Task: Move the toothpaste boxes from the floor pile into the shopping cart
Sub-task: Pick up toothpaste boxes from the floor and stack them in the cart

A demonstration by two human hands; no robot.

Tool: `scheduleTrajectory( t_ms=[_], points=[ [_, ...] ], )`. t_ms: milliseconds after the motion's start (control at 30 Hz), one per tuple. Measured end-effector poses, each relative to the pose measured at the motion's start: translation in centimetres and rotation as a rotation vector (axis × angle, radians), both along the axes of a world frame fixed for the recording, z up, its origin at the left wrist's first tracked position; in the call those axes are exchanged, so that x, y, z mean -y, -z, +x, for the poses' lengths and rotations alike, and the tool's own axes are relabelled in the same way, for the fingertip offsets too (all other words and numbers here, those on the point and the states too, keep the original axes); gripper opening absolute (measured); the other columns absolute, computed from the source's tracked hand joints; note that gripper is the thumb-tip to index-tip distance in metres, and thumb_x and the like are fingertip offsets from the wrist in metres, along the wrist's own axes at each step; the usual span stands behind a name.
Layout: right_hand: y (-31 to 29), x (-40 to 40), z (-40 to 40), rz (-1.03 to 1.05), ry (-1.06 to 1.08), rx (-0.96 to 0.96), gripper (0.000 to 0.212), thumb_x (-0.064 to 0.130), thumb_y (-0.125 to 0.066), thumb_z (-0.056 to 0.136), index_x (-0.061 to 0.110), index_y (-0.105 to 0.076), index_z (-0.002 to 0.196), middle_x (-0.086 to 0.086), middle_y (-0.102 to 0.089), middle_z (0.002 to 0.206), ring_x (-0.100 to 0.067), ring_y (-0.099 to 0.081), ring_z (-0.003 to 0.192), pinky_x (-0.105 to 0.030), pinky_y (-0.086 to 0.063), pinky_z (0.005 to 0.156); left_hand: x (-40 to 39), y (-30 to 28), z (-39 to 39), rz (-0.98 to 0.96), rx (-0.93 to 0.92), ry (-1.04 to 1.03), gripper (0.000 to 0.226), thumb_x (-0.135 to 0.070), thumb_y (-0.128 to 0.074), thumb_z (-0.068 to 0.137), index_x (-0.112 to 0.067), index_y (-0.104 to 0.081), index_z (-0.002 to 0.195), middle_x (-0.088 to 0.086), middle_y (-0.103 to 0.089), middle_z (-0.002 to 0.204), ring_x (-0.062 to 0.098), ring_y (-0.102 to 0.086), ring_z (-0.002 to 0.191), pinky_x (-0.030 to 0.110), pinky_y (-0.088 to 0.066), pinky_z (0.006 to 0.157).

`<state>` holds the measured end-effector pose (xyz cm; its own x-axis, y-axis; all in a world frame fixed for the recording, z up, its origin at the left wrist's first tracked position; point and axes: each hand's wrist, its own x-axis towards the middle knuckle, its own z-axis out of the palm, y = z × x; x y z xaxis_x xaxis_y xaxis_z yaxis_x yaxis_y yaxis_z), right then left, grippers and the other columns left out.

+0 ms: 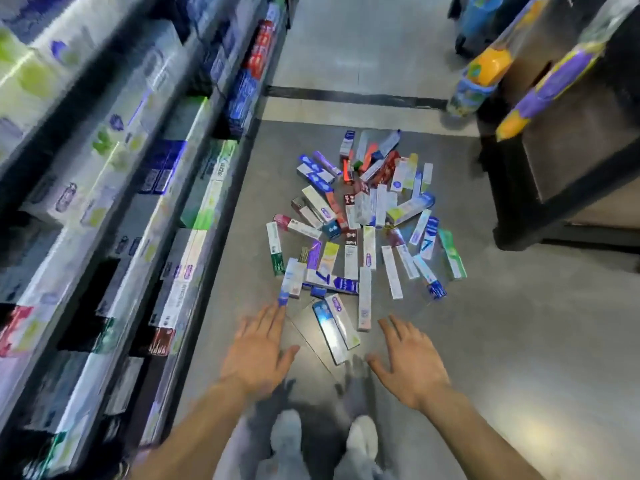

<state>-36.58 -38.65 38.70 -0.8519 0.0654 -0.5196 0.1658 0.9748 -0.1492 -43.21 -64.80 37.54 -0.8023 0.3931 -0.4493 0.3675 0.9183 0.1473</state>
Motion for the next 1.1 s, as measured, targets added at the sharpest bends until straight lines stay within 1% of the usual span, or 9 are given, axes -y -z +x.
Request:
scheduleTrajectory(
  t_ms=[100,267,433,500,600,733,900,1033,1100],
  points=[
    [10.4,0.6,-3.1,-0.004,0.017,0.026,0.1,0.072,-0.003,0.074,0.019,-0.023,0.156,-0.01,-0.022,0.164,-0.029,-0.029,0.146,-0.037,-0.025,0.117,0.1,11.3,-2.7,0.01,-0.034,0.06,0.084,-0.059,-0.02,0.092,0.002,-0.049,0.143,0.017,-0.049,0.149,0.032,-0.053,0.134,0.051,-0.042,0.108],
    [28.7,1.5,-6.4,-0.021,0.031,-0.003,0.08,0.064,-0.036,0.096,0.013,-0.024,0.157,-0.012,-0.019,0.165,-0.029,-0.023,0.15,-0.036,-0.019,0.121,-0.5,30.1,-5.8,0.081,-0.066,0.099,0.081,-0.057,-0.028,0.093,0.001,-0.043,0.147,0.02,-0.047,0.15,0.035,-0.049,0.136,0.052,-0.041,0.11],
    [42.8,1.5,-8.5,-0.003,0.009,-0.035,0.082,0.061,-0.039,0.098,0.008,-0.021,0.158,-0.014,-0.018,0.165,-0.028,-0.021,0.151,-0.033,-0.017,0.121,-1.0,45.0,-7.5,0.106,-0.099,0.162,0.08,-0.056,-0.029,0.093,0.0,-0.042,0.148,0.02,-0.045,0.152,0.036,-0.042,0.142,0.053,-0.033,0.116],
    [46.4,1.3,-9.3,-0.007,0.052,-0.064,0.078,0.057,-0.044,0.098,0.009,-0.024,0.156,-0.014,-0.023,0.163,-0.029,-0.027,0.148,-0.033,-0.024,0.118,-1.3,49.1,-8.6,0.124,-0.128,0.168,0.078,-0.056,-0.033,0.098,-0.003,-0.03,0.154,0.017,-0.032,0.16,0.033,-0.03,0.148,0.048,-0.022,0.121],
    [50.0,0.8,-10.2,-0.033,0.084,-0.139,0.071,0.054,-0.05,0.097,0.009,-0.034,0.15,-0.015,-0.036,0.157,-0.03,-0.036,0.141,-0.034,-0.031,0.113,-1.7,52.6,-10.2,0.111,-0.162,0.139,0.078,-0.055,-0.038,0.101,-0.01,-0.014,0.159,0.008,-0.014,0.167,0.025,-0.012,0.154,0.042,-0.008,0.125],
    [51.7,0.6,-10.9,-0.058,0.117,-0.207,0.064,0.048,-0.052,0.098,0.009,-0.037,0.146,-0.012,-0.042,0.152,-0.03,-0.042,0.135,-0.037,-0.038,0.108,-1.5,53.3,-12.0,0.128,-0.227,0.183,0.078,-0.058,-0.031,0.101,-0.008,-0.016,0.159,0.011,-0.017,0.166,0.027,-0.015,0.153,0.044,-0.012,0.125],
    [52.6,1.2,-10.0,-0.089,0.145,-0.194,0.033,0.035,-0.052,0.099,0.011,-0.047,0.12,-0.012,-0.056,0.119,-0.031,-0.054,0.11,-0.035,-0.042,0.082,-1.3,52.2,-13.1,0.113,-0.272,0.206,0.085,-0.066,-0.016,0.097,-0.008,-0.017,0.159,0.012,-0.019,0.166,0.026,-0.017,0.153,0.042,-0.012,0.125],
    [52.5,0.8,-9.6,-0.193,0.298,-0.097,0.036,0.04,-0.057,0.098,0.01,-0.05,0.118,-0.011,-0.058,0.119,-0.022,-0.05,0.096,-0.03,-0.036,0.074,-1.3,51.7,-11.9,0.1,-0.225,0.202,0.082,-0.062,-0.023,0.098,-0.012,-0.008,0.161,0.009,-0.011,0.168,0.024,-0.012,0.154,0.041,-0.009,0.126],
    [52.5,0.6,-9.5,-0.193,0.312,-0.052,0.043,0.042,-0.063,0.094,0.01,-0.051,0.119,-0.012,-0.057,0.12,-0.021,-0.051,0.099,-0.03,-0.038,0.076,-1.2,51.8,-10.8,0.105,-0.215,0.198,0.08,-0.06,-0.026,0.099,-0.012,-0.009,0.16,0.008,-0.011,0.168,0.023,-0.012,0.154,0.04,-0.009,0.126]
  ],
)
